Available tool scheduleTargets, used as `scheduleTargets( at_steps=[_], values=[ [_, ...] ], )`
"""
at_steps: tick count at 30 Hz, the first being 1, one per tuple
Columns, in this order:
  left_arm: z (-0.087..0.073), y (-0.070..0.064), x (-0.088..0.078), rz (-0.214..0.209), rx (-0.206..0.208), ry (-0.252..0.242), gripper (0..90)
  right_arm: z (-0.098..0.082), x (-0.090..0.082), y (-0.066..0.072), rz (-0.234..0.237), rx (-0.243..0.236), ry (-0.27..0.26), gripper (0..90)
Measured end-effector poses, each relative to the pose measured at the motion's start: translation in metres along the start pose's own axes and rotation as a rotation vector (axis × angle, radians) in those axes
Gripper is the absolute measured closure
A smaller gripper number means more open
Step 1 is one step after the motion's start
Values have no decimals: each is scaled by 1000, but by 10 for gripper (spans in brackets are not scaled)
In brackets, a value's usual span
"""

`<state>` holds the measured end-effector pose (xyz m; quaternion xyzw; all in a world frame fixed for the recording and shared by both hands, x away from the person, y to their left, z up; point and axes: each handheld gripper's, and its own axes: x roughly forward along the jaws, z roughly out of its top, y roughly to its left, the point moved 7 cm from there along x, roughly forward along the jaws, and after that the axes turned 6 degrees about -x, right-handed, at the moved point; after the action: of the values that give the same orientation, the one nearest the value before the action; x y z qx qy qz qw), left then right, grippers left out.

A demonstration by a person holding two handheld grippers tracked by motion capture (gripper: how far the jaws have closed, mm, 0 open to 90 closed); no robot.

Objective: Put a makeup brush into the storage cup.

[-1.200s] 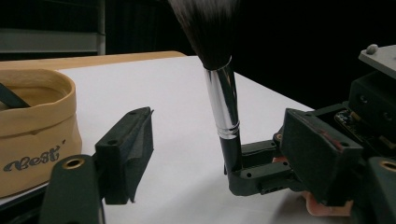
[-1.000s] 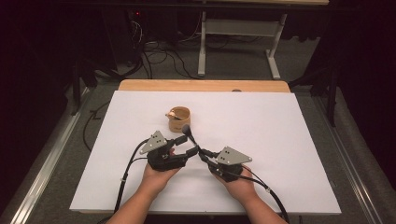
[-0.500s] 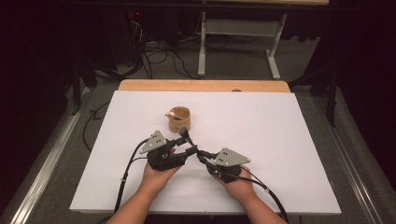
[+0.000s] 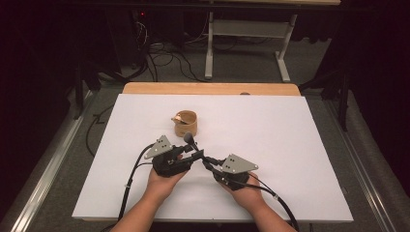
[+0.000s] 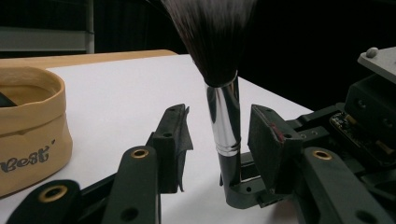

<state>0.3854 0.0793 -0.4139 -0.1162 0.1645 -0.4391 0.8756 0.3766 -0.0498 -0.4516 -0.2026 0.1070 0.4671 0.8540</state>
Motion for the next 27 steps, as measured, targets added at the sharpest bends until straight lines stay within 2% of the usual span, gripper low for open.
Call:
scheduleTargets(
  at_steps=[6,9,19,27],
  values=[
    [-1,0,0,-1,4,5,604,0,1,1,4,-19,-2,818],
    [-1,-1,0,4,21,4,645,0,1,1,6,-17,0,817],
    [0,-1,-1,-11,13,-4,685,-1,0,-1,-9,-3,15,817],
    [0,-2,-2,-2,26,-5,714,-2,0,-1,-11,1,20,817]
  ],
)
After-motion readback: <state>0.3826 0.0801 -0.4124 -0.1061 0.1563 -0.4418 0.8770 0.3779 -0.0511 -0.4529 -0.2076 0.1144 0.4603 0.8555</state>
